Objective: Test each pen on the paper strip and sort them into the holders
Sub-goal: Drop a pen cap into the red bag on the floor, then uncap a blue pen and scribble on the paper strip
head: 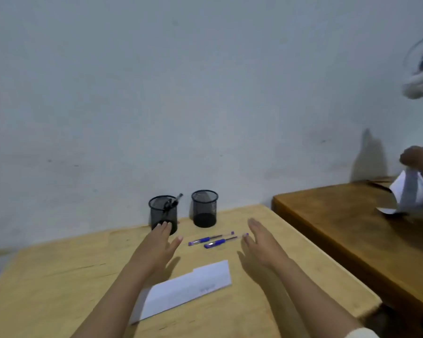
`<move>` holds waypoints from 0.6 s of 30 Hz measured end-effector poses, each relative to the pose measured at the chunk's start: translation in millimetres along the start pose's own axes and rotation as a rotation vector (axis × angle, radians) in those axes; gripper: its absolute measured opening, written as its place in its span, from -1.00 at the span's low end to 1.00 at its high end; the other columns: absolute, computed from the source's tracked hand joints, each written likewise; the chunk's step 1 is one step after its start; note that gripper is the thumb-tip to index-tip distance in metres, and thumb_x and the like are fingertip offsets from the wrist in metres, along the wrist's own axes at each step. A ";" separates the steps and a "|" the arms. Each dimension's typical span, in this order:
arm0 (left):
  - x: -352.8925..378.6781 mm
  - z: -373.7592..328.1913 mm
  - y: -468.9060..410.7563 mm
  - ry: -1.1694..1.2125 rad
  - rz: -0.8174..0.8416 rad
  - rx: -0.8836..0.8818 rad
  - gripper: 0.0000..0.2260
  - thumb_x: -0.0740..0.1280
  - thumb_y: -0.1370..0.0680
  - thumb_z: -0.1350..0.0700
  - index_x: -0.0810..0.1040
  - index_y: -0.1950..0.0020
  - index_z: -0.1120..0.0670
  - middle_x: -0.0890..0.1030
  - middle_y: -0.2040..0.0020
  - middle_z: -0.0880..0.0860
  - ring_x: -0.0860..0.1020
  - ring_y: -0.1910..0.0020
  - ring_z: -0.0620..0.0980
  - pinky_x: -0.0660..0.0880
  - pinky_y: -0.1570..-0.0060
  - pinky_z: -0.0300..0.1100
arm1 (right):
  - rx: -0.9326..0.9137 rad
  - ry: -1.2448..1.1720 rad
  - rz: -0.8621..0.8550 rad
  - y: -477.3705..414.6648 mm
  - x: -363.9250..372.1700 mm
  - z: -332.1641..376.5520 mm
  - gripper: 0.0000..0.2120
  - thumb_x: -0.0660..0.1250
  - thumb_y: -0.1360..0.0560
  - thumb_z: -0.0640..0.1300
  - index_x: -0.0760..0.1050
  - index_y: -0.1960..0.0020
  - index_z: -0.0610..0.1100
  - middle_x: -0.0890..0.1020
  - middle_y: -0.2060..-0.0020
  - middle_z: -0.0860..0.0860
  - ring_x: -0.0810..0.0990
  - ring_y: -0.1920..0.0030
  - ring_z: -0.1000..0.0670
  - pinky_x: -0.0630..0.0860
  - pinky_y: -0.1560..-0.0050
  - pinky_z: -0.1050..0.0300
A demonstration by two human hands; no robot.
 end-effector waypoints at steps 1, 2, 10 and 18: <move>2.3 17.0 2.2 0.009 0.015 -0.039 -0.44 0.06 -0.62 -0.13 0.02 -0.54 0.09 0.03 -0.56 0.02 0.01 -0.53 -0.04 0.05 -0.46 -0.13 | 0.004 -0.047 0.019 -5.4 10.5 4.8 -0.50 0.11 -0.59 -0.06 0.12 -0.50 -0.12 0.14 -0.52 -0.01 0.11 -0.51 0.02 0.05 -0.47 0.17; 5.2 35.0 5.4 0.024 0.033 -0.079 -0.43 0.07 -0.61 -0.14 0.02 -0.54 0.09 0.03 -0.56 0.01 0.01 -0.53 -0.05 0.08 -0.45 -0.13 | 0.011 -0.090 0.049 -10.9 22.0 9.7 -0.51 0.11 -0.58 -0.07 0.16 -0.49 -0.10 0.19 -0.50 0.00 0.16 -0.49 0.01 0.12 -0.47 0.12; 20.5 112.4 23.5 -0.024 0.117 -0.244 -0.42 0.04 -0.61 -0.16 0.11 -0.52 0.16 0.08 -0.55 0.09 0.05 -0.53 0.03 0.08 -0.47 -0.07 | -0.144 0.084 0.182 -48.8 70.3 26.0 -0.76 0.22 -0.46 -0.25 0.58 -0.06 -0.12 0.56 0.02 0.01 0.54 0.01 -0.03 0.48 0.00 0.17; 26.1 111.3 18.6 -0.055 0.047 -0.214 -0.44 0.07 -0.62 -0.11 0.08 -0.53 0.14 0.04 -0.56 0.06 0.01 -0.54 -0.01 0.02 -0.46 -0.13 | -0.285 0.060 0.138 -56.6 72.7 24.4 -0.84 0.30 -0.48 -0.27 0.61 -0.02 -0.18 0.51 0.09 0.02 0.50 0.10 0.01 0.39 0.05 0.24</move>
Point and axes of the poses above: each hand's wrist, its own y-axis away from the middle knuckle, its own x-axis out of the palm, z = x × y, the point moved 7 cm from there along -y, towards the middle knuckle
